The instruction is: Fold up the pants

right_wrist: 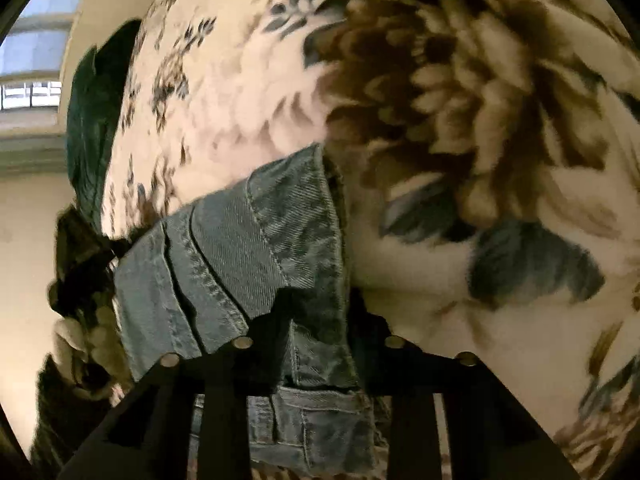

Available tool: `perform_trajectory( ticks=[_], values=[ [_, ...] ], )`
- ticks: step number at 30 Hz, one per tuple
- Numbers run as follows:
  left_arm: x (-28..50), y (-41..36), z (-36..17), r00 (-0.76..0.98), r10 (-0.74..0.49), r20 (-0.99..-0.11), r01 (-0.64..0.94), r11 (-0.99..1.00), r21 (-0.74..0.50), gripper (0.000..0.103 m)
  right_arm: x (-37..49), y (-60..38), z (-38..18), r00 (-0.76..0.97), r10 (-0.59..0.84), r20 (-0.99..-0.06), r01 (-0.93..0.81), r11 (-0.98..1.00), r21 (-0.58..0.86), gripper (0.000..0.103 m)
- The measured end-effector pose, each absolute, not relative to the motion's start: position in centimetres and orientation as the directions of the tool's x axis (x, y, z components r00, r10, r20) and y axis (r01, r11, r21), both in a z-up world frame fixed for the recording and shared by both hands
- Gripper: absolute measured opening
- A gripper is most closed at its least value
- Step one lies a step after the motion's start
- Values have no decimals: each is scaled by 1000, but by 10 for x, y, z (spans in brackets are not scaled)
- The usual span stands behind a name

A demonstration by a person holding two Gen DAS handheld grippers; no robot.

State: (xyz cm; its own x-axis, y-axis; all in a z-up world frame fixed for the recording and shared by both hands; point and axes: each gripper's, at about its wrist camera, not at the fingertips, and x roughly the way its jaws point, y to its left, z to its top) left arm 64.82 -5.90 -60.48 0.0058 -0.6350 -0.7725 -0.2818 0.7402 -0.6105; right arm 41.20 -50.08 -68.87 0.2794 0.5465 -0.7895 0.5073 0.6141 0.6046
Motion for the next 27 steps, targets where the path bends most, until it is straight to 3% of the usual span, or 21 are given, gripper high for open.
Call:
perform_trajectory(
  ticks=[3, 6, 8, 9, 10, 12, 14, 16, 20, 24, 25, 27],
  values=[
    [634, -23, -635, 114, -770, -628, -520, 492, -698, 26, 409, -503, -696, 302, 578, -758, 542, 550, 635, 26],
    [624, -13, -642, 181, -800, -573, -584, 381, -717, 27, 410, -502, -701, 294, 600, -744, 548, 532, 646, 26],
    [621, -13, -633, 178, -798, -576, -585, 385, -714, 34, 414, -501, -700, 271, 607, -747, 539, 547, 640, 30],
    [619, -13, -626, 187, -797, -575, -573, 387, -722, 44, 415, -502, -699, 258, 614, -746, 543, 546, 638, 37],
    [617, -13, -615, 202, -793, -576, -551, 394, -736, 59, 416, -503, -698, 241, 624, -743, 551, 543, 634, 44],
    [606, -12, -584, 191, -751, -632, -462, 499, -733, 76, 416, -506, -693, 241, 639, -731, 551, 529, 645, 66],
    [587, -18, -554, 141, -666, -732, -343, 661, -667, 78, 409, -508, -686, 240, 650, -721, 538, 529, 657, 69],
    [561, -29, -538, 91, -611, -787, -261, 748, -611, 78, 398, -506, -684, 209, 665, -717, 531, 538, 655, 69],
    [510, -56, -537, -23, -603, -798, -194, 785, -588, 78, 375, -491, -700, 103, 694, -712, 542, 561, 626, 70],
    [491, -79, -537, -42, -469, -882, -64, 882, -466, 78, 359, -481, -715, 131, 735, -665, 584, 485, 651, 70],
    [489, -81, -537, -38, -448, -893, -46, 894, -446, 79, 357, -482, -714, 148, 730, -667, 589, 477, 652, 66],
    [487, -86, -545, -23, -374, -927, 14, 927, -374, 81, 352, -482, -705, 185, 716, -673, 581, 473, 663, 46]
  ],
)
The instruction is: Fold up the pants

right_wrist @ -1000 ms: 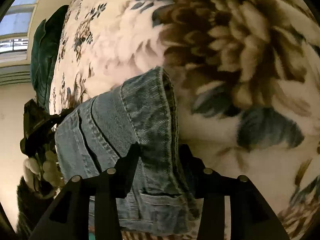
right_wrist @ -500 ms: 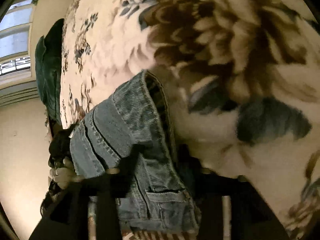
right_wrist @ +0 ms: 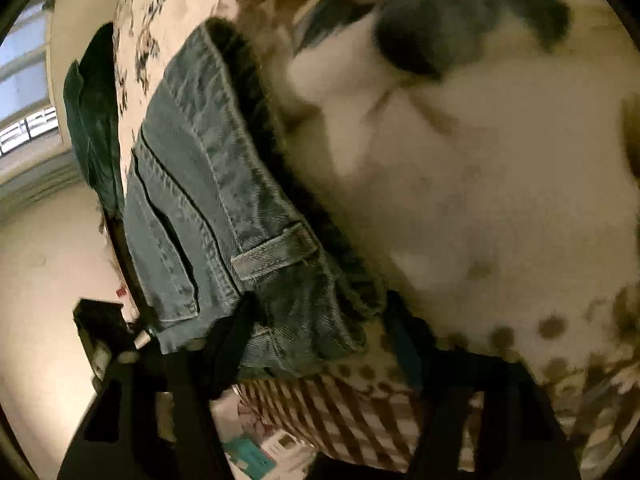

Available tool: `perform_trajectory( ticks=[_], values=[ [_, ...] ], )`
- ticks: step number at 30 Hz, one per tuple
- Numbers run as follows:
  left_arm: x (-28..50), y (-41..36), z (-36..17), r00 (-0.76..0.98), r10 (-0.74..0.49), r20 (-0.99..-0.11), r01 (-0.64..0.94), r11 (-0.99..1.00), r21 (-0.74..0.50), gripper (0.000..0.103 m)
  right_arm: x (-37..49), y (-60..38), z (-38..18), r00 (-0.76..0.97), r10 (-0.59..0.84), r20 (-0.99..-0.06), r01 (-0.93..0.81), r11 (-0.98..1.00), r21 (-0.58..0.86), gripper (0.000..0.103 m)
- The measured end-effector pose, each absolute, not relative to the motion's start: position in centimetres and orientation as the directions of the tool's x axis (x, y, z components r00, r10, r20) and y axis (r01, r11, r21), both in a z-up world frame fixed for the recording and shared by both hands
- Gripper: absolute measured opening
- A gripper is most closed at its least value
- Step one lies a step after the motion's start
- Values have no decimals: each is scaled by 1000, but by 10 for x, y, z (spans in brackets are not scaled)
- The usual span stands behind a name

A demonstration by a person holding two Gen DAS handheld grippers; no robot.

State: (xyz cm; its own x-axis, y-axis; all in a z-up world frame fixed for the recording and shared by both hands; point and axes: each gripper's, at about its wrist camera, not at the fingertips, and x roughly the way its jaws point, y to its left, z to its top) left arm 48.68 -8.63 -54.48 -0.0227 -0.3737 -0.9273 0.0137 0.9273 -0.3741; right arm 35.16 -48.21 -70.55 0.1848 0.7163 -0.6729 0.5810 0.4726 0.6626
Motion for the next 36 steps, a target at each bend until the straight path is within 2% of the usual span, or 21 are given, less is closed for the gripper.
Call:
perform_trajectory(
  ticks=[2, 4, 8, 10, 13, 14, 15, 16, 19, 23, 29, 32, 35, 36],
  values=[
    [486, -88, -556, -25, -311, -950, 64, 948, -312, 83, 346, -482, -690, 216, 714, -666, 549, 475, 688, 38],
    [486, -87, -569, -21, -283, -959, 97, 954, -283, 102, 341, -480, -674, 221, 705, -674, 516, 502, 694, 32],
    [492, -87, -581, -47, -325, -944, 70, 942, -328, 103, 342, -471, -693, 146, 678, -721, 542, 555, 632, 32],
    [493, -83, -576, -53, -361, -931, 57, 930, -364, 103, 344, -471, -705, 122, 705, -699, 560, 532, 635, 38],
    [494, -75, -567, -28, -461, -887, 21, 887, -461, 103, 347, -476, -704, 157, 721, -675, 571, 492, 658, 60],
    [496, -72, -566, -25, -523, -852, 4, 852, -523, 103, 344, -477, -702, 179, 721, -670, 570, 479, 667, 73],
    [495, -68, -566, -30, -562, -827, -12, 827, -562, 103, 341, -477, -700, 198, 720, -665, 569, 468, 676, 79],
    [499, -66, -571, -45, -603, -796, -47, 798, -601, 103, 337, -477, -700, 219, 726, -652, 567, 449, 690, 79],
    [511, -67, -584, -56, -618, -784, -96, 785, -612, 103, 329, -476, -713, 252, 745, -617, 578, 396, 714, 80],
    [528, -75, -610, -98, -651, -753, -158, 757, -634, 103, 325, -470, -740, 289, 776, -560, 610, 302, 733, 87],
    [548, -105, -624, -143, -643, -752, -96, 765, -636, 102, 343, -420, -754, 282, 863, -419, 596, 184, 782, 88],
    [552, -115, -622, -149, -636, -757, -55, 770, -636, 101, 348, -406, -765, 326, 846, -421, 609, 153, 779, 88],
    [554, -118, -617, -130, -648, -751, -39, 760, -649, 92, 354, -402, -775, 460, 802, -381, 624, 13, 781, 88],
    [552, -114, -614, -122, -654, -747, -36, 755, -655, 85, 355, -402, -774, 495, 788, -366, 617, -22, 786, 89]
  ],
)
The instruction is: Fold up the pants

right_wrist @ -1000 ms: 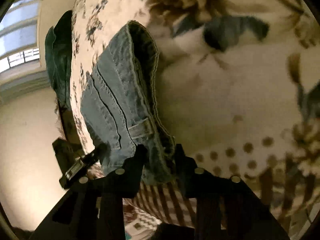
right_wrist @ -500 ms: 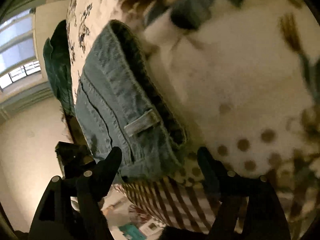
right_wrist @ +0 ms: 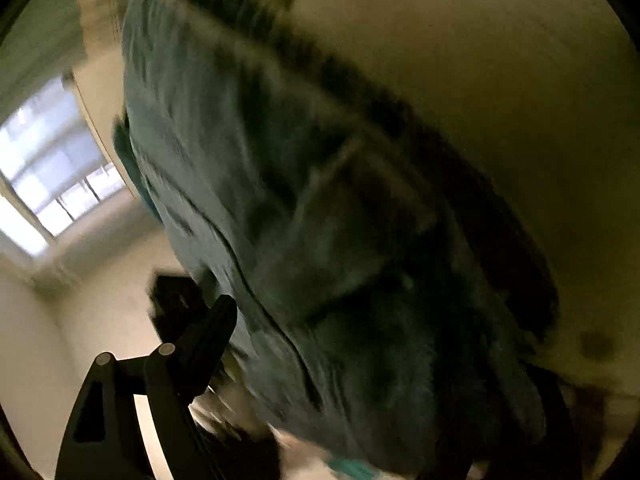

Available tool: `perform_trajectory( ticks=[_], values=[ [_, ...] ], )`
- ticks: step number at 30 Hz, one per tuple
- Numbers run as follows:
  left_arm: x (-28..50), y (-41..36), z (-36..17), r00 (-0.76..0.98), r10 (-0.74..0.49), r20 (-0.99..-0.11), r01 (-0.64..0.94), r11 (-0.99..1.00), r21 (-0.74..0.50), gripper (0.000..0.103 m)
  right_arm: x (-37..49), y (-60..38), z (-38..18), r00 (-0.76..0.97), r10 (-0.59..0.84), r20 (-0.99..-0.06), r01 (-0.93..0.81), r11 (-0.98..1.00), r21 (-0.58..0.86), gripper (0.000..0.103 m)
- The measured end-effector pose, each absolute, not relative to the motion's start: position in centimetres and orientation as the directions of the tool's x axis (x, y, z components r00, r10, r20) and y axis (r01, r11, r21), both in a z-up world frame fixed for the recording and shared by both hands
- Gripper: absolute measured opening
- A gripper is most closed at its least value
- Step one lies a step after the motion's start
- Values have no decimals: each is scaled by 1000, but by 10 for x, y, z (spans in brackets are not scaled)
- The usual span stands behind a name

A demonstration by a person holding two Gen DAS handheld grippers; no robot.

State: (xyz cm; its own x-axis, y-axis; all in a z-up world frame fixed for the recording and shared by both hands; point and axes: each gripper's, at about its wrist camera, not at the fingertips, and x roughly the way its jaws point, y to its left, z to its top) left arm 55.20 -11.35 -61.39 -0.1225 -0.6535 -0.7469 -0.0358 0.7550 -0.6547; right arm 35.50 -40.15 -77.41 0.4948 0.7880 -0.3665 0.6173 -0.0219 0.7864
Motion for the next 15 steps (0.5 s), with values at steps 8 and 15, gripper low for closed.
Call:
perform_trajectory(
  ticks=[8, 15],
  values=[
    [555, -107, -601, -111, -656, -747, 21, 750, -662, 53, 375, -358, -758, 512, 712, -481, 591, 115, 799, 75],
    [571, -118, -552, -95, -687, -720, 142, 707, -693, 42, 384, -340, -690, 563, 628, -537, 541, 210, 814, 36]
  ],
)
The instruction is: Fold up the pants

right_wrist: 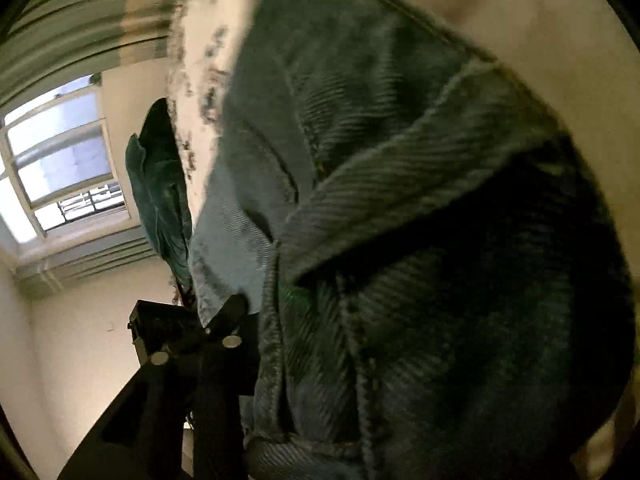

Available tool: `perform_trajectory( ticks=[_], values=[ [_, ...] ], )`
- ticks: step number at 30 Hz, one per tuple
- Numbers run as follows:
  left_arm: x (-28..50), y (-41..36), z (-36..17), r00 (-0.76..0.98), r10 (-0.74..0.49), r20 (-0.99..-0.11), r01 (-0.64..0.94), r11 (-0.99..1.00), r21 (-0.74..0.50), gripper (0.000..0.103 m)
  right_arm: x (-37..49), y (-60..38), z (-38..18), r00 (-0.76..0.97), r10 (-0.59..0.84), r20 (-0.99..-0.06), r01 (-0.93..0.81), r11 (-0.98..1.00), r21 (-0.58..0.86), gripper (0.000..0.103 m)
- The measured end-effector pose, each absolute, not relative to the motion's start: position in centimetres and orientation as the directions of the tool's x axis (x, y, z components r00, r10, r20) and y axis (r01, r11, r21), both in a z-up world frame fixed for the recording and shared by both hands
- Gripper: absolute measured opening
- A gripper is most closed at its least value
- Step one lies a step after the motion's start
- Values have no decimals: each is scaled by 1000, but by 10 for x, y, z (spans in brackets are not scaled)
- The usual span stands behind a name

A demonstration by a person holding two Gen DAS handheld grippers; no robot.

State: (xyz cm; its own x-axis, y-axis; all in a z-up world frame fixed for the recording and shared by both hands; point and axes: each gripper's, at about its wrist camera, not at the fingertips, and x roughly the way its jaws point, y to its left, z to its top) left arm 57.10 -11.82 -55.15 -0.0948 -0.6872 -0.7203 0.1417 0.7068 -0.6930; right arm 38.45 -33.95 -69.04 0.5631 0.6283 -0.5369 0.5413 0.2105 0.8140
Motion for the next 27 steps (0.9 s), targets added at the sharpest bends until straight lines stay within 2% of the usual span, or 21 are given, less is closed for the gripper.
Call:
perform_trajectory(
  ticks=[5, 11, 18, 27],
  values=[
    [600, -128, -504, -45, -723, -689, 192, 671, -716, 42, 402, -348, -634, 619, 601, -505, 455, 249, 855, 35],
    [667, -146, -473, 7, -752, -660, 198, 648, -736, 42, 452, -386, -583, 654, 590, -472, 367, 299, 881, 35],
    [813, -193, -474, 90, -762, -642, 204, 645, -737, 42, 600, -442, -561, 670, 592, -448, 279, 358, 891, 35],
    [1017, -249, -517, 116, -750, -652, 224, 659, -718, 42, 844, -526, -586, 667, 604, -438, 206, 415, 886, 35]
  ],
)
